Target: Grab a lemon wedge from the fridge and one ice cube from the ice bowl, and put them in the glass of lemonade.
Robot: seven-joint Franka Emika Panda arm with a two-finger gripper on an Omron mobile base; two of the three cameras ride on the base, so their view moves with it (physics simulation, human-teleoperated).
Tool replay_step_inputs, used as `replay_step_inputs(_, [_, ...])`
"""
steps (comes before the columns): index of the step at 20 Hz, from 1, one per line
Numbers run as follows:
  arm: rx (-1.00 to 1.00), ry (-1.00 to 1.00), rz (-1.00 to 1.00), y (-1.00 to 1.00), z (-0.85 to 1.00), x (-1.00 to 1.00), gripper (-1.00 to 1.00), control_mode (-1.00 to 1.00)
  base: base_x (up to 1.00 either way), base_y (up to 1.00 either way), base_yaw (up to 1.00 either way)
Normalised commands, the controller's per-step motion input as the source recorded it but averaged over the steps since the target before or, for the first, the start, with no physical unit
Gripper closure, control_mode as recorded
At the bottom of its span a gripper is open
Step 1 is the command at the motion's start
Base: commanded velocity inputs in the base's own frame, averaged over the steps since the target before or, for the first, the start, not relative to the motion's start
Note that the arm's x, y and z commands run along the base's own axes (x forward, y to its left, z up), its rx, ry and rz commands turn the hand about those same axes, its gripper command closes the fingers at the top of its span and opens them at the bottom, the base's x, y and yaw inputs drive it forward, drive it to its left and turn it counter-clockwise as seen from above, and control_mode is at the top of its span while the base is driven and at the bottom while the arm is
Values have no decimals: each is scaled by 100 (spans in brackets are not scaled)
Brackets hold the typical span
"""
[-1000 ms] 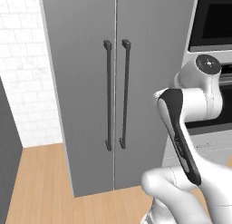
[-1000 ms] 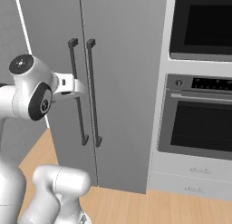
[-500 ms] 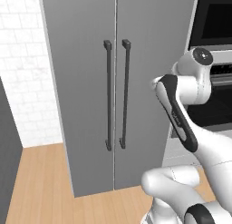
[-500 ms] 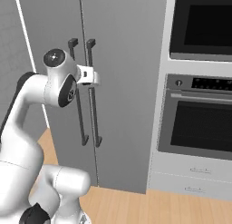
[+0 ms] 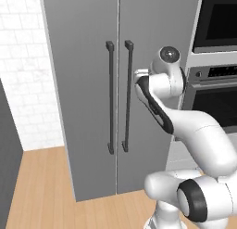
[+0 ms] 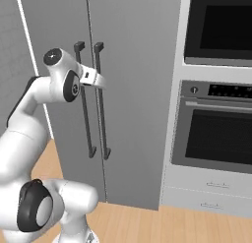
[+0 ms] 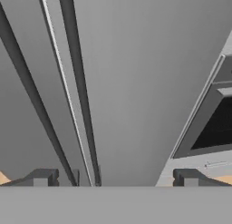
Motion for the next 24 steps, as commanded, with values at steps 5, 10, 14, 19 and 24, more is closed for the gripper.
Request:
replay_step_inputs(5, [7, 3, -6, 20, -12, 42, -100, -100, 0, 0, 0])
replay_step_inputs(10, [7, 5, 6, -2, -47, 70, -100, -100, 0, 0, 0])
replay_step_inputs(14, [6, 0, 18, 0, -49, 77, -100, -100, 0, 0, 0])
replay_step_inputs(19, [0, 2, 13, 0, -25, 63, -100, -100, 0, 0, 0])
replay_step_inputs(24, [0, 6, 1, 11, -34, 41, -100, -100, 0, 0, 0])
